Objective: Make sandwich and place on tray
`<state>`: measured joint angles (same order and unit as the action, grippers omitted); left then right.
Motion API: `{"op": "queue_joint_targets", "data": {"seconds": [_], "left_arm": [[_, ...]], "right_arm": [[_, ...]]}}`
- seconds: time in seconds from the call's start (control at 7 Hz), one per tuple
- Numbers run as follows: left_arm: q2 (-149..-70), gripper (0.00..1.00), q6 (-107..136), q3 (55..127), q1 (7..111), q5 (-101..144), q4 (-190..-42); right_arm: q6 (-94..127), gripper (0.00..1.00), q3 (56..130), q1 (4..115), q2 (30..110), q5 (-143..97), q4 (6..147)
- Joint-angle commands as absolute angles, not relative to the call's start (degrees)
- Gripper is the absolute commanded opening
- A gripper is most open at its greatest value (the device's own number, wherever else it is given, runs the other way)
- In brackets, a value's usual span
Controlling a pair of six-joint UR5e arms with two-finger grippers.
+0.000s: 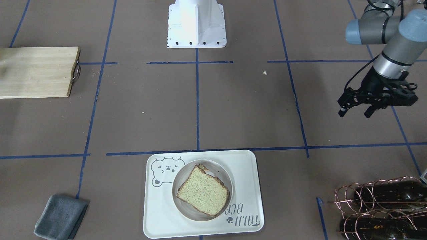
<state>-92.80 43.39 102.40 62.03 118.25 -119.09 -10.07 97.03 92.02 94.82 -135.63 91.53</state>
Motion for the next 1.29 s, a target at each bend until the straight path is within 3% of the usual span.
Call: {"op": "queue_joint_targets", "data": {"seconds": [0.0, 0.57, 1.14], "left_arm": [[-89.9, 1.0, 18.7, 101.9, 72.9, 119.4, -108.9], [-89.9, 1.0, -0.1, 96.7, 83.9, 129.1, -96.3], [-87.1, 1.0, -2.6, 96.2, 89.5, 133.5, -91.0]], "right_arm": [[-9.8, 1.0, 96.5, 92.7, 95.9, -136.2, 90.2], [-9.5, 1.0, 95.1, 92.7, 95.9, -137.0, 90.2], [-7.0, 1.0, 94.1, 92.9, 95.7, -138.1, 90.2]]}}
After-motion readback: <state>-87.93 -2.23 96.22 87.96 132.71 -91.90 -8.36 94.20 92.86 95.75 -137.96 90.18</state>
